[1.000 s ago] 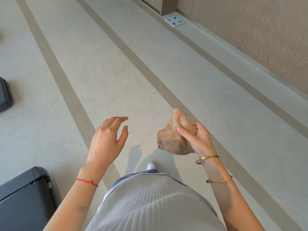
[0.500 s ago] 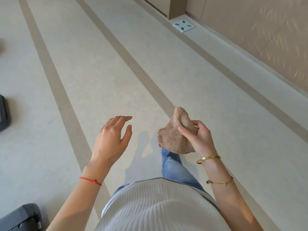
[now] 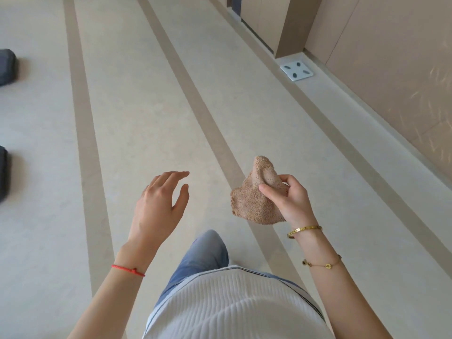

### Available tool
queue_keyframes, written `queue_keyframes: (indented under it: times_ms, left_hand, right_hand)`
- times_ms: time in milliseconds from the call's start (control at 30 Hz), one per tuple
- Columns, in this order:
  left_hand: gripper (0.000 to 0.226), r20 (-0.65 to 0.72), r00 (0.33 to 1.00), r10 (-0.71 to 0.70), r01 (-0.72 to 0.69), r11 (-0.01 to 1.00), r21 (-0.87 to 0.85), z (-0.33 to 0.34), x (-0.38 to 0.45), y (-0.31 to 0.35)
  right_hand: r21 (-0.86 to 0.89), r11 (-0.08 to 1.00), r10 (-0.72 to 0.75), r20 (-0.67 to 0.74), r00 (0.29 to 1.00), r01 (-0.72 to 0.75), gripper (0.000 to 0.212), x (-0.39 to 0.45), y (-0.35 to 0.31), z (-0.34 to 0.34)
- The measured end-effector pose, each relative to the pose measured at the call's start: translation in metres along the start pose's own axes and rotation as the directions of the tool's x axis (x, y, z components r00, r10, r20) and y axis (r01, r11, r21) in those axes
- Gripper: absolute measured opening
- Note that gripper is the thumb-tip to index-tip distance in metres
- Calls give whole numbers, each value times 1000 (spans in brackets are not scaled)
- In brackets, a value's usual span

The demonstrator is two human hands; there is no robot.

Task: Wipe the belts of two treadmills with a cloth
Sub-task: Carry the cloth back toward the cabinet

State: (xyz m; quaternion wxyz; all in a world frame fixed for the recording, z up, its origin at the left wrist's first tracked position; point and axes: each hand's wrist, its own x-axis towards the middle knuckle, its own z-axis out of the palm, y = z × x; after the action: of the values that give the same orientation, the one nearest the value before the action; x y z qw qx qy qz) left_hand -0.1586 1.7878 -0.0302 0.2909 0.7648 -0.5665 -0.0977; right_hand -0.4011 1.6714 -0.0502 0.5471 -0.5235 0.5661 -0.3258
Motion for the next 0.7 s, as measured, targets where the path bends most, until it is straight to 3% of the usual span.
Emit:
queue_keyframes:
  times_ms: [267, 700]
  left_hand:
    - [26, -61, 997, -39, 40, 999, 25, 31, 168, -48]
    - [25, -68, 997, 25, -20, 998, 60, 34, 501, -121]
  right_hand:
    - [4, 1000, 25, 62, 998, -26, 33, 171, -34, 53]
    - [59, 998, 15, 45, 999, -17, 33, 467, -164, 150]
